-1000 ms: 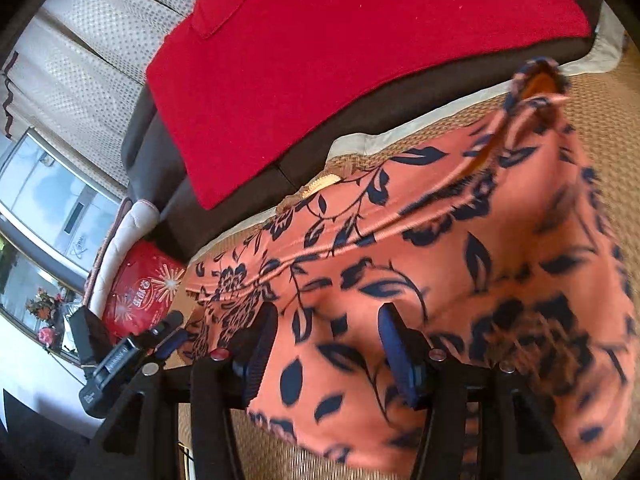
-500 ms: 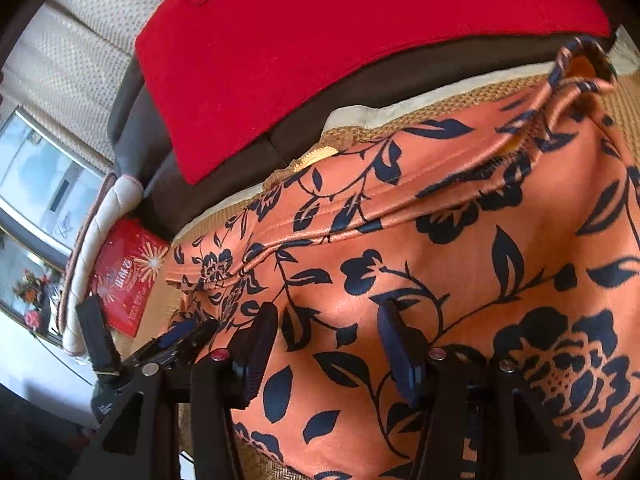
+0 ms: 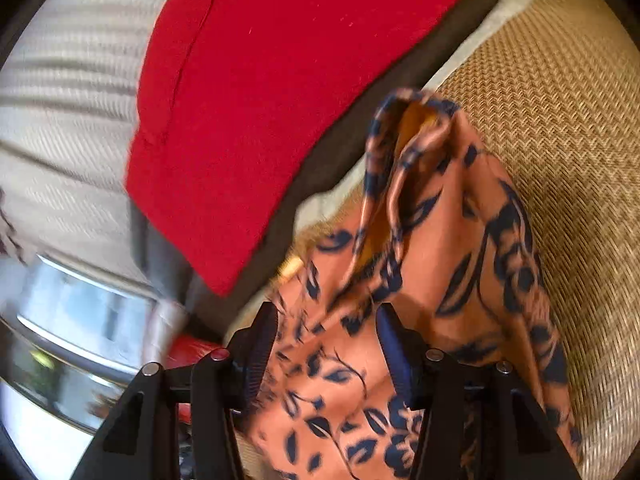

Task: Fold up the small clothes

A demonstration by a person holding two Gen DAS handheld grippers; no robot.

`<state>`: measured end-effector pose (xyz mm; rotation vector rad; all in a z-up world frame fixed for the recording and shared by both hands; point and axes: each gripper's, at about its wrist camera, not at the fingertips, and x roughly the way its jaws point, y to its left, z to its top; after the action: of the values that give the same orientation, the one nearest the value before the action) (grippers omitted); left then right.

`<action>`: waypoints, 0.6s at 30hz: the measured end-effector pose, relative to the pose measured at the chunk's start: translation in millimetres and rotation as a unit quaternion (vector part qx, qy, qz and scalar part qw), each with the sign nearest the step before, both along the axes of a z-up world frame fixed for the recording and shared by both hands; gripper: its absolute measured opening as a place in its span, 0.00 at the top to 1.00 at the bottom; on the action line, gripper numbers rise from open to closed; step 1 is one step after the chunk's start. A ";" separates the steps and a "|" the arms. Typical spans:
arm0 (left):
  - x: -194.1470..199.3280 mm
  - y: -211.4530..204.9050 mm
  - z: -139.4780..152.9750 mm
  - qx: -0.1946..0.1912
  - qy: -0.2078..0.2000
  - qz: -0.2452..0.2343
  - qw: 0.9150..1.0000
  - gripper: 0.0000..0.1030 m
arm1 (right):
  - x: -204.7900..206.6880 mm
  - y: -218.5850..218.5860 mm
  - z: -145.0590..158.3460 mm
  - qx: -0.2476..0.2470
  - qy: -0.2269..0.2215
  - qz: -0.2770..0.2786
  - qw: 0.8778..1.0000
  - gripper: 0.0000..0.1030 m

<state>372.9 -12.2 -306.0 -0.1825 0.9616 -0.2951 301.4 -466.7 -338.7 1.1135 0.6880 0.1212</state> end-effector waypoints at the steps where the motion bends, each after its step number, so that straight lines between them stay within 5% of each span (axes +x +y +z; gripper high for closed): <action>1: 3.2 4.5 -0.2 -0.016 0.003 0.006 1.000 0.24 | 2.0 -2.9 -2.0 0.008 0.001 0.000 1.000 0.46; 4: 9.4 10.6 2.8 -0.042 -0.003 0.015 0.999 0.25 | 12.8 -1.4 -4.7 -0.002 0.013 -0.001 1.000 0.46; 8: 14.7 3.9 6.0 -0.027 -0.018 0.010 0.999 0.52 | 26.9 4.8 -1.2 -0.034 0.020 -0.010 0.999 0.48; 12: 15.3 -1.3 3.0 -0.015 -0.023 0.002 1.000 0.57 | 46.4 7.2 3.7 -0.081 0.031 -0.016 0.996 0.90; 18: 7.6 -5.0 1.6 -0.008 -0.029 -0.001 1.000 0.57 | 62.5 11.8 33.7 -0.128 -0.013 -0.034 0.991 0.92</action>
<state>380.5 -17.2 -304.4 -0.1870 0.9030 -0.3085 363.8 -455.0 -305.0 0.8871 0.6215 -0.0113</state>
